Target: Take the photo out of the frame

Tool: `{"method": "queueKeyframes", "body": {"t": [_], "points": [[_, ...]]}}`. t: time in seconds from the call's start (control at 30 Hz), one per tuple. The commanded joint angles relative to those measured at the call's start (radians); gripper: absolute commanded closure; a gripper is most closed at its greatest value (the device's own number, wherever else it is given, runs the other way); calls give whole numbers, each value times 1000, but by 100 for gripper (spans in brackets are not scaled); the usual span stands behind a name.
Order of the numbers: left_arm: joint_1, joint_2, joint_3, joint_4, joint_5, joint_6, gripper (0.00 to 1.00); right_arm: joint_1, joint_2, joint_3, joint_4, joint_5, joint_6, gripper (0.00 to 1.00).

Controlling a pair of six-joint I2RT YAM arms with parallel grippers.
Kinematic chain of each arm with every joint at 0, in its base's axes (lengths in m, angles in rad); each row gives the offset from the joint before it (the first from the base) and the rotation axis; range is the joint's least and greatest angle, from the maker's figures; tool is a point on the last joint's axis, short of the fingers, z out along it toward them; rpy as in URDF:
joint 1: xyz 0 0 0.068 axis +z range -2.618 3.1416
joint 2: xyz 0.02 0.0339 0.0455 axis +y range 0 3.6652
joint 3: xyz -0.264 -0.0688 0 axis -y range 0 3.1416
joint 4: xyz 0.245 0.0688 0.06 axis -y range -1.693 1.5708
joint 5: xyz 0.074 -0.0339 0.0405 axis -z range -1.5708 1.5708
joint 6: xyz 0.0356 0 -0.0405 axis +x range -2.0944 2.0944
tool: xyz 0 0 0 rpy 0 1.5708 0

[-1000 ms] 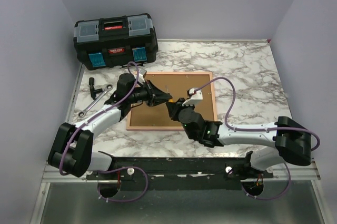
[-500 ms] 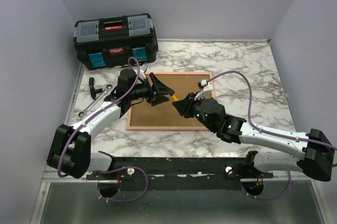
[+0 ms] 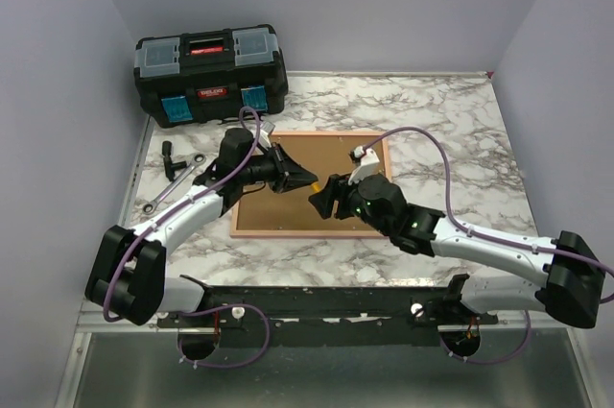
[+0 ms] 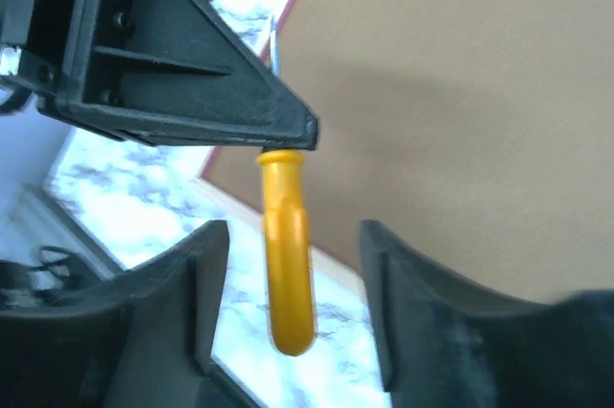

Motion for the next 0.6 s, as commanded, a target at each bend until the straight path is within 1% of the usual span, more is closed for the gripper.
{"method": "queueKeyframes", "body": {"t": [0.0, 0.03, 0.1, 0.17, 0.23, 0.27, 0.37, 0.47, 0.53, 0.57], "points": [[27, -1, -20, -28, -10, -55, 100, -2, -37, -11, 25, 131, 116, 21], [36, -5, -28, -27, -10, -74, 100, -2, -45, -37, 94, 114, 121, 17], [57, -10, -46, -23, -8, -115, 100, 1, -47, -82, 205, 81, 136, 17], [77, -13, -66, -7, 3, -154, 100, 3, -27, -97, 268, 89, 158, 17], [99, -12, -95, 31, 16, -208, 100, 12, 3, -100, 316, 116, 143, 17], [107, -9, -114, 69, 29, -241, 100, 21, 20, -105, 346, 138, 138, 17], [137, 2, -162, 175, 58, -328, 100, 27, 74, -125, 459, 145, 121, 19], [160, 7, -174, 192, 70, -346, 100, 31, 148, -92, 483, 170, 123, 22], [168, -5, -181, 205, 63, -350, 100, 31, 198, -47, 446, 190, 127, 28], [170, -9, -180, 201, 59, -346, 100, 31, 217, -32, 427, 200, 132, 29]]}}
